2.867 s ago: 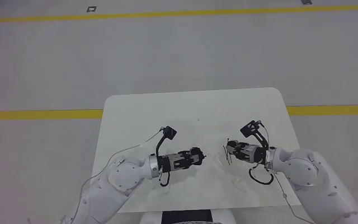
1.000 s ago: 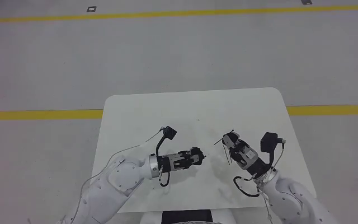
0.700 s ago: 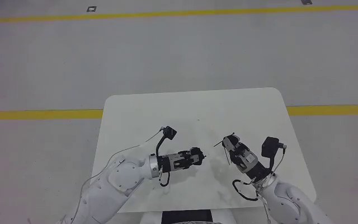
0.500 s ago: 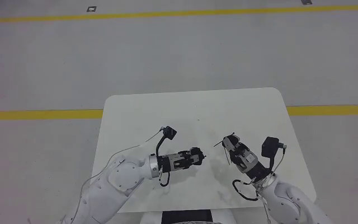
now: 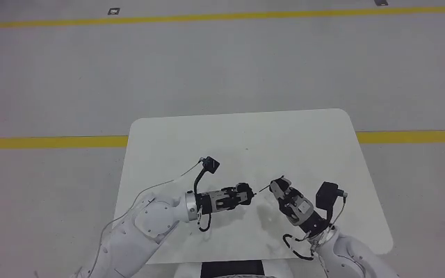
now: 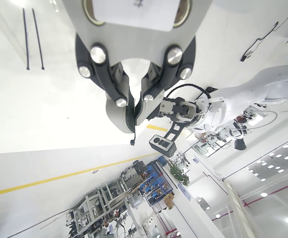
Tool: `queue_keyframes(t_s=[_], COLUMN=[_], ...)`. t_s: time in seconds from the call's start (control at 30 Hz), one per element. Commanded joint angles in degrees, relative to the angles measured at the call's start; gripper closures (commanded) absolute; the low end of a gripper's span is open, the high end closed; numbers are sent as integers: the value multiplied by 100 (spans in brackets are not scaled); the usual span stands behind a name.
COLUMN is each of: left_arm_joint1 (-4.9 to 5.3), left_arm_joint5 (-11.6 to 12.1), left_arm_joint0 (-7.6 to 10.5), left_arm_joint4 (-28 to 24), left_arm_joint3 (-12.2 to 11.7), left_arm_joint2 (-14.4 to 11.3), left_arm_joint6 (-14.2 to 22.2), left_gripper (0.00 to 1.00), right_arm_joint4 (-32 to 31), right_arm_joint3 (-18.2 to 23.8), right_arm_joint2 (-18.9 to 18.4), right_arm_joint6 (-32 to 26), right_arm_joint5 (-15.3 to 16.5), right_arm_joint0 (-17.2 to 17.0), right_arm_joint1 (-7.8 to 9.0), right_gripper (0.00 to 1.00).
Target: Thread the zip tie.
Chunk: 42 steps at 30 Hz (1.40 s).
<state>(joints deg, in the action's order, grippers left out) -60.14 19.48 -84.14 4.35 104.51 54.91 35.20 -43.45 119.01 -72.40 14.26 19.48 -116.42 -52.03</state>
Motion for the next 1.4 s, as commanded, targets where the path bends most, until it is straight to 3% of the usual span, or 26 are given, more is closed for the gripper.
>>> queue_keyframes(t_s=[0.0,0.43,1.03,1.37], left_arm_joint1=[0,0,0,0], left_arm_joint5=[0,0,0,0], left_arm_joint0=[0,0,0,0], left_arm_joint4=[0,0,0,0], left_arm_joint3=[0,0,0,0], left_arm_joint2=[0,0,0,0], left_arm_joint6=[0,0,0,0], left_gripper=[100,100,100,100], right_arm_joint4=[-18,-34,-379,-377], right_arm_joint3=[-10,18,42,-36], right_arm_joint2=[42,74,54,150], right_arm_joint6=[41,124,322,236], right_arm_joint5=[0,-64,0,0], right_arm_joint0=[12,45,-182,-81], right_arm_joint1=[-1,-19,-99,-138], right_gripper=[100,100,100,100])
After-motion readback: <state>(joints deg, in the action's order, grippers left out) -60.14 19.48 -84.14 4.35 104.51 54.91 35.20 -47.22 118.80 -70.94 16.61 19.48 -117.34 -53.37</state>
